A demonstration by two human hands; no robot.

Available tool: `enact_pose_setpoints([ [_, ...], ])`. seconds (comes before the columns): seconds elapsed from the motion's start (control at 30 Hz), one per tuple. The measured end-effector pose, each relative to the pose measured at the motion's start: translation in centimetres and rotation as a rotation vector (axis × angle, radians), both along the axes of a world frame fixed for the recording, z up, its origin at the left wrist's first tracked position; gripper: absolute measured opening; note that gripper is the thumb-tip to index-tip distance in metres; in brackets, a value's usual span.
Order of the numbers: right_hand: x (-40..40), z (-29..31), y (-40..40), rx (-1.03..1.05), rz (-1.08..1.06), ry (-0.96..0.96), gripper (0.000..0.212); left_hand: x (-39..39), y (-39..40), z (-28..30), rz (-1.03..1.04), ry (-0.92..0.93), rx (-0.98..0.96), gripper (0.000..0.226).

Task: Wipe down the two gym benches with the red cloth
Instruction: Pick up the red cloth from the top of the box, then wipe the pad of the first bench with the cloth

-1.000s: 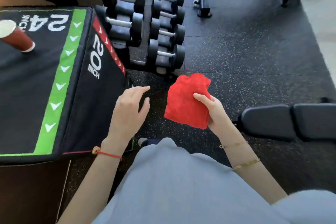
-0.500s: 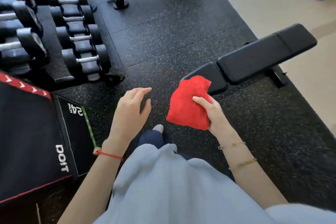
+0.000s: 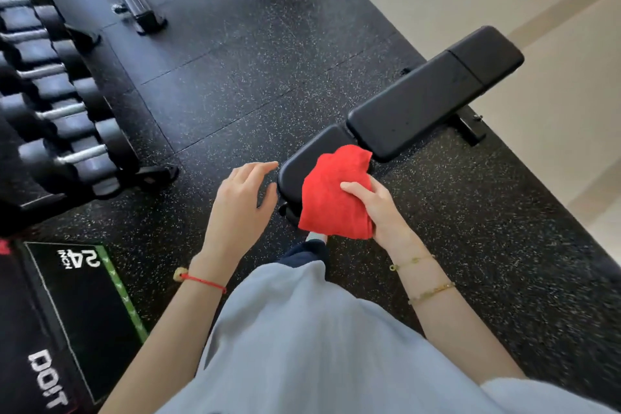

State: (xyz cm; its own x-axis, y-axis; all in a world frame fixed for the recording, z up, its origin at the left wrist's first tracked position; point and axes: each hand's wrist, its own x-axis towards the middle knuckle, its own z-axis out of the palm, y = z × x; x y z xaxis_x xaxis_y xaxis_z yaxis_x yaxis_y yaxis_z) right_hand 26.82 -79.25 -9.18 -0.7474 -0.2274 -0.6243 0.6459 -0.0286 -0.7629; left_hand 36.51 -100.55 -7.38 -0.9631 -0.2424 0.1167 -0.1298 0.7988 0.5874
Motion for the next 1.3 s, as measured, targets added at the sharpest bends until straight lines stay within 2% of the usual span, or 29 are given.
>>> enact_pose_setpoints([
  [0.37, -13.4, -3.1, 1.6, 0.143, 0.206, 0.064, 0.026, -11.0, 3.0, -2.0, 0.101, -0.044, -0.020, 0.034],
  [0.53, -18.6, -5.4, 1.9, 0.226, 0.420, 0.115, 0.028, -13.8, 4.9, -3.1, 0.201, -0.071, -0.023, 0.034],
  [0.8, -24.0, -11.2, 2.0, 0.209, 0.657, 0.142, 0.027, -16.2, 9.0, -7.8, 0.434, -0.091, -0.029, 0.034],
  [1.0, -26.8, -17.7, 2.4, 0.234, 0.720, 0.165, 0.024, -16.8, 10.9, -15.4, 0.512, -0.113, -0.042, 0.033],
  [1.17, -28.4, -26.0, 2.4, 0.263, 0.794, 0.222, 0.017, -17.4, 11.1, -25.3, 0.559, -0.121, -0.043, 0.033],
  [1.3, -29.4, -33.1, 1.8, 0.267, 0.867, 0.272, 0.020, -17.8, 10.9, -33.3, 0.562, -0.116, -0.066, 0.033],
])
